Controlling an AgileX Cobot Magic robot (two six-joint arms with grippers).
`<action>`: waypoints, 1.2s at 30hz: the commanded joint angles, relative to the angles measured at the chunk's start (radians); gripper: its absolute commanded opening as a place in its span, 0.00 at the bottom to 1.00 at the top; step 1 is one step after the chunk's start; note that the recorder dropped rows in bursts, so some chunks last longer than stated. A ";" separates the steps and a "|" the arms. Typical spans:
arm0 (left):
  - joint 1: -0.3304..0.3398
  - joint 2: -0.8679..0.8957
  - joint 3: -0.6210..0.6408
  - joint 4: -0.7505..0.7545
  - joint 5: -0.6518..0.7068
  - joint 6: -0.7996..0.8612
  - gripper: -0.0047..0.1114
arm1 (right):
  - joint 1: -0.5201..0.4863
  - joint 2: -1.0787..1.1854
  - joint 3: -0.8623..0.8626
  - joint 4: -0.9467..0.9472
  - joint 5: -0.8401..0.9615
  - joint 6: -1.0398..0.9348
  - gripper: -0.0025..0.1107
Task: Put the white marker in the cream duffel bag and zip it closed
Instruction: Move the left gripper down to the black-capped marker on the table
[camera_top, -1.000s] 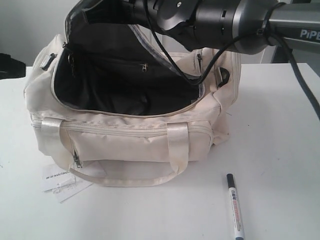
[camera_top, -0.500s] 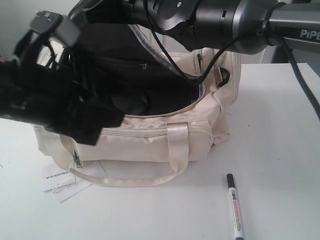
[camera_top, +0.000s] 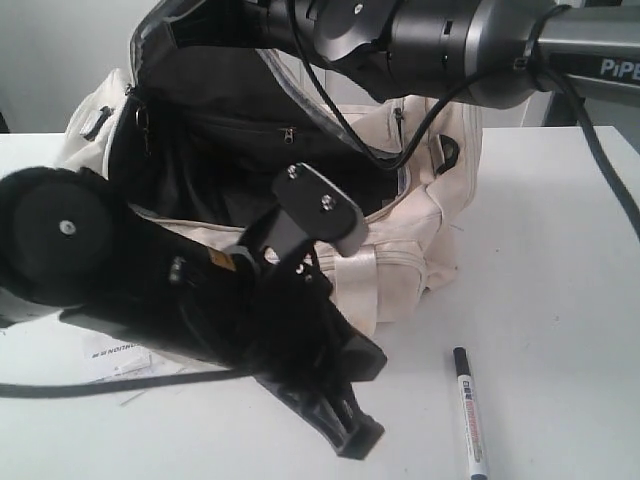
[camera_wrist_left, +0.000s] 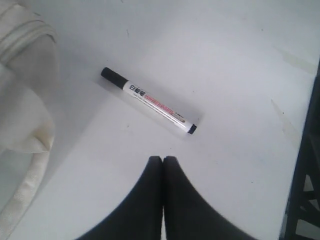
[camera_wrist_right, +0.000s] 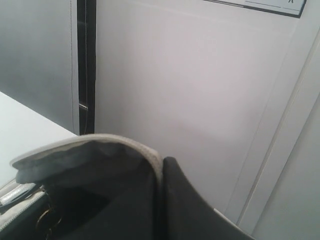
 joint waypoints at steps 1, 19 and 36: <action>-0.052 0.066 -0.033 -0.009 0.001 0.008 0.04 | -0.009 -0.017 -0.003 0.001 -0.030 0.005 0.02; -0.078 0.351 -0.328 0.049 0.234 -0.035 0.04 | -0.009 -0.017 -0.003 0.001 -0.030 0.005 0.02; -0.115 0.604 -0.711 0.640 0.442 -0.582 0.04 | -0.009 -0.017 -0.003 0.001 -0.030 0.033 0.02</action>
